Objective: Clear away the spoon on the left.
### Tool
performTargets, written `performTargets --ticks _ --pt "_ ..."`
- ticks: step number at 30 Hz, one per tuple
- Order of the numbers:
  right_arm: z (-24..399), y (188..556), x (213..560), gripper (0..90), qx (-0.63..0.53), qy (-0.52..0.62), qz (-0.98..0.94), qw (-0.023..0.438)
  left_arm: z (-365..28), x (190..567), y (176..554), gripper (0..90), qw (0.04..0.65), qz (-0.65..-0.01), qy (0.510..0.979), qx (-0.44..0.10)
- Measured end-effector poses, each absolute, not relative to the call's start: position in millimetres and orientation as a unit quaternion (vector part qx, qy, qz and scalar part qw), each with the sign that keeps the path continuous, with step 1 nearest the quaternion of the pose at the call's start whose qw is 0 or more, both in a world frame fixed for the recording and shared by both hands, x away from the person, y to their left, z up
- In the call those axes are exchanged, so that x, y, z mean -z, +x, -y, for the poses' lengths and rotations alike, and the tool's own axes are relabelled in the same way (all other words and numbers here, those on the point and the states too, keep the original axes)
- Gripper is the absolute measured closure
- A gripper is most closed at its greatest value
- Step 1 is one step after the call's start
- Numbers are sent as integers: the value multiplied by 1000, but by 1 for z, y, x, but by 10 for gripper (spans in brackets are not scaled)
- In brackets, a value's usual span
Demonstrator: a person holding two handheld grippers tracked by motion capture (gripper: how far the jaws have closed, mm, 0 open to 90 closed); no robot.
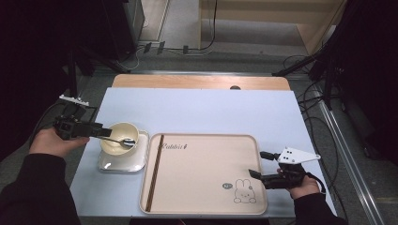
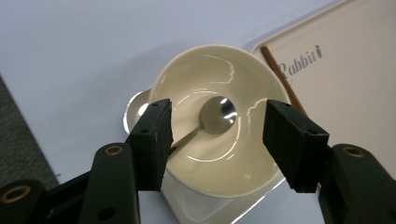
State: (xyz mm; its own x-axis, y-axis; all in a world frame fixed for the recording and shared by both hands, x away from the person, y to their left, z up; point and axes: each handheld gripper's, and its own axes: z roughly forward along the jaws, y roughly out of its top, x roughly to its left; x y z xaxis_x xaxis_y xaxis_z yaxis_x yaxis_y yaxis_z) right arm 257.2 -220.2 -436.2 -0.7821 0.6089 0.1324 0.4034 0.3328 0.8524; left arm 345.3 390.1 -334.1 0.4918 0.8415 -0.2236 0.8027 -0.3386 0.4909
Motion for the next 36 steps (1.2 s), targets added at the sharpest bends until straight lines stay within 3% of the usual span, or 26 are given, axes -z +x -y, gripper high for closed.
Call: performTargets --ticks 16,36 --pt "222 256 436 220 -486 314 -809 106 -418 350 371 603 233 -516 824 3" --pt "223 256 436 220 -483 316 -809 109 -424 357 354 790 208 -511 833 41"
